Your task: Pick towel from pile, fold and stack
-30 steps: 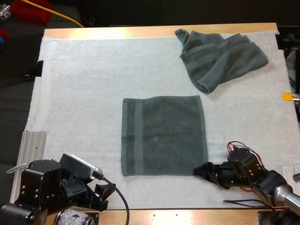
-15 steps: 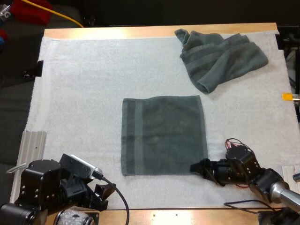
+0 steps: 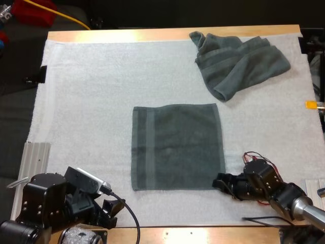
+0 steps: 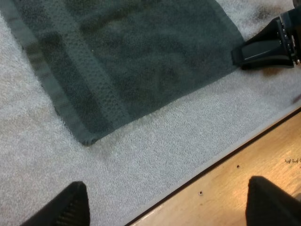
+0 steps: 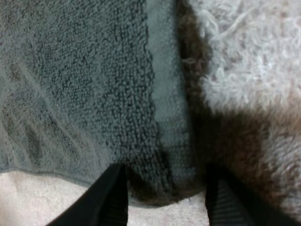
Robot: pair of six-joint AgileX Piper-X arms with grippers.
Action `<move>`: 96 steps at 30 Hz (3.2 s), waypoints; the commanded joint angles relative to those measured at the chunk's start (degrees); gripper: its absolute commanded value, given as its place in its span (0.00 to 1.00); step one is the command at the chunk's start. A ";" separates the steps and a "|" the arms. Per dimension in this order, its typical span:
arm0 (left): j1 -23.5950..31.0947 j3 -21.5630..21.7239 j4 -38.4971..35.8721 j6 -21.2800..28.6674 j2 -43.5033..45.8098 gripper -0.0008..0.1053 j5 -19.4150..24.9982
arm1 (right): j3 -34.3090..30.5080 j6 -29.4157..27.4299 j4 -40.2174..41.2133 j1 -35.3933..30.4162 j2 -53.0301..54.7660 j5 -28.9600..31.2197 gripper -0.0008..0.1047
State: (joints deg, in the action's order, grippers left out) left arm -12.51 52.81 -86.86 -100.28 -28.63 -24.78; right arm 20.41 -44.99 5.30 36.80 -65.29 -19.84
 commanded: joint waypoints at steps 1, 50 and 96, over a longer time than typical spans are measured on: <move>0.05 0.37 -0.28 -0.23 0.33 0.64 -0.34 | -0.29 0.13 1.35 -0.13 -0.37 1.70 0.38; 0.05 -23.32 33.48 -10.05 -29.16 0.64 -7.66 | -0.29 -1.55 1.35 0.06 -0.27 1.71 0.02; 0.05 -23.19 43.67 -11.31 -54.45 0.44 -17.00 | -0.29 -2.75 1.35 0.06 -0.27 1.18 0.02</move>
State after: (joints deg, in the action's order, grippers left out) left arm -11.94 30.37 -43.52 -111.59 -82.12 -42.43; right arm 20.41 -47.07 6.05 36.88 -65.29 -18.13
